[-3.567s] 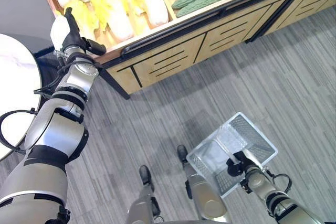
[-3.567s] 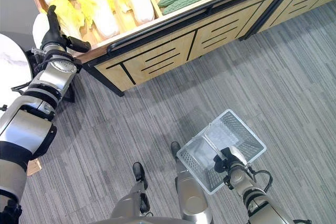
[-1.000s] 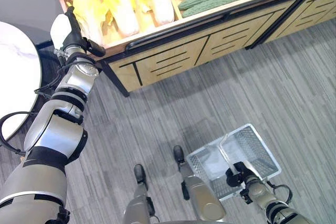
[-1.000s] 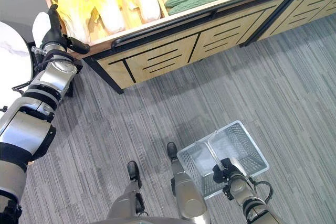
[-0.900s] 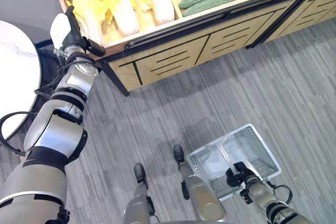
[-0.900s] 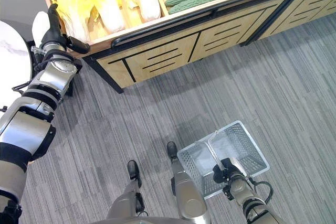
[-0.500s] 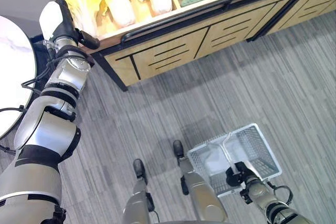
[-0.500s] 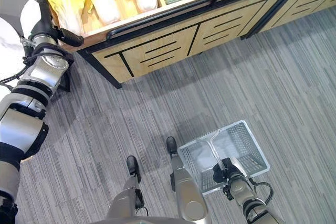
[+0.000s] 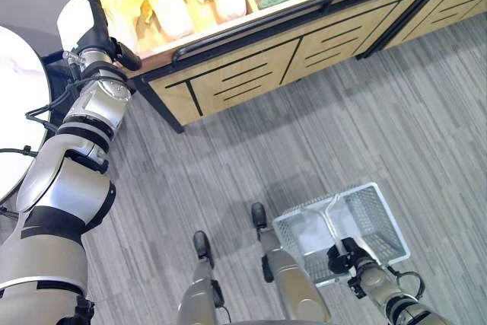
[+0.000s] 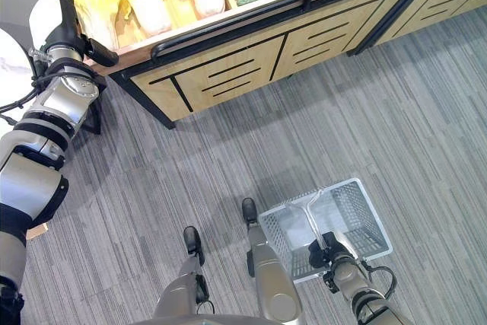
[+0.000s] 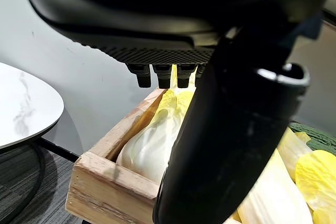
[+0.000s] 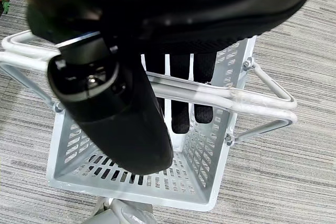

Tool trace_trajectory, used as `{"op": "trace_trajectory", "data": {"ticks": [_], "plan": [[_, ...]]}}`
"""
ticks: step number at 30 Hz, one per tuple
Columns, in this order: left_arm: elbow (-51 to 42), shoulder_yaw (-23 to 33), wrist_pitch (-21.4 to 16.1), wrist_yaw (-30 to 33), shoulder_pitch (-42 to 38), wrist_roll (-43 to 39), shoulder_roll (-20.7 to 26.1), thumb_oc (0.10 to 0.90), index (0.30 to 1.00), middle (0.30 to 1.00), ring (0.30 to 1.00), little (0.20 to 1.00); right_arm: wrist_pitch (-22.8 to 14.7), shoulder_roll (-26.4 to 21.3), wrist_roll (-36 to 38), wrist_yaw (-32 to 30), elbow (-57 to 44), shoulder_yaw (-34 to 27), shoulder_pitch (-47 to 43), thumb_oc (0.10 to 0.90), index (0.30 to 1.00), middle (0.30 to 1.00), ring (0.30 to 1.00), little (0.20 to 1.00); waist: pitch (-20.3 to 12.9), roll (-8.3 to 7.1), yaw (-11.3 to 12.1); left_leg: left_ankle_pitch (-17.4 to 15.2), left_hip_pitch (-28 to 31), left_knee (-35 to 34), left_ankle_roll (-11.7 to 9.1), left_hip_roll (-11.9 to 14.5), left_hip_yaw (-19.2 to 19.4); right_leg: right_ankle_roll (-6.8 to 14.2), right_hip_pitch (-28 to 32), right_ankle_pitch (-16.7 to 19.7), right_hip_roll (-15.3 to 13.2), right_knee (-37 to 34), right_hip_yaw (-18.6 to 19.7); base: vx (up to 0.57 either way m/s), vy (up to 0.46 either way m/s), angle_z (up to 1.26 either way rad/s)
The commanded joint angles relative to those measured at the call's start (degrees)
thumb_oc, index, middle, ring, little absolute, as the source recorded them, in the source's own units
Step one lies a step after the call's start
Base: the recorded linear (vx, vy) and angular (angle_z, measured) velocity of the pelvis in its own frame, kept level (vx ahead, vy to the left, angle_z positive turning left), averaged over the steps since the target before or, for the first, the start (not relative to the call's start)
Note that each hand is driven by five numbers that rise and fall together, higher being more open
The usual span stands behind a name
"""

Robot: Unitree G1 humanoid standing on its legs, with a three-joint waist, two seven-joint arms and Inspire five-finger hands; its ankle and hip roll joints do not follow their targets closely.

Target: Get the vegetables into the basket

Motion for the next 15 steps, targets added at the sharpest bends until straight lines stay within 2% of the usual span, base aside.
{"op": "trace_trajectory", "data": {"ticks": [1, 8, 14, 15], "plan": [[2.24, -0.29, -3.04, 4.42, -15.73, 1.57, 5.09, 0.9, 1.0, 1.0, 1.0, 1.0, -0.12, -0.66, -0.42, 1.66, 1.18, 2.89, 4.53, 0.4, 0.3, 0.3, 0.3, 0.3, -1.73, 0.89, -2.33, -4.17, 6.0, 0.08, -5.08, 0.11, -1.93, 8.27, 6.73, -5.71, -2.83, -2.96, -0.41, 0.0, 0.0, 0.0], [1.33, 0.87, -3.84, 4.35, -16.09, -0.93, 3.73, 0.9, 1.0, 1.0, 1.0, 1.0, 0.4, -0.45, -0.52, 1.44, 1.85, 2.79, 3.96, 0.4, 0.3, 0.3, 0.3, 0.3, -2.03, 1.19, -2.32, -4.3, 6.06, 0.08, -4.89, -0.02, -1.83, 8.35, 6.68, -5.55, -3.06, -2.96, -0.26, 0.0, 0.0, 0.0], [-1.9, 0.57, -4.88, 0.03, -15.48, -3.72, 0.91, 0.9, 1.0, 1.0, 1.0, 1.0, 1.47, -1.02, -0.45, 1.76, 2.32, 1.96, 3.73, 0.4, 0.3, 0.3, 0.3, 0.3, -1.9, 1.51, -1.74, -4.53, 7.43, 0.08, -4.6, -0.14, -2.01, 8.16, 8.32, -6.17, -3.1, -2.96, -0.5, 0.0, 0.005, 0.02], [-2.84, -0.01, -5.19, -2.4, -15.71, -5.45, -0.02, 0.9, 1.0, 1.0, 1.0, 1.0, 2.08, -1.49, -0.56, 2.24, 2.57, 1.54, 3.59, 0.4, 0.3, 0.3, 0.3, 0.3, -2.03, 1.8, -1.53, -4.7, 7.99, 0.08, -4.53, -0.33, -2.15, 8.13, 8.79, -6.28, -3.21, -2.96, -0.61, 0.02, 0.02, 0.05]]}}
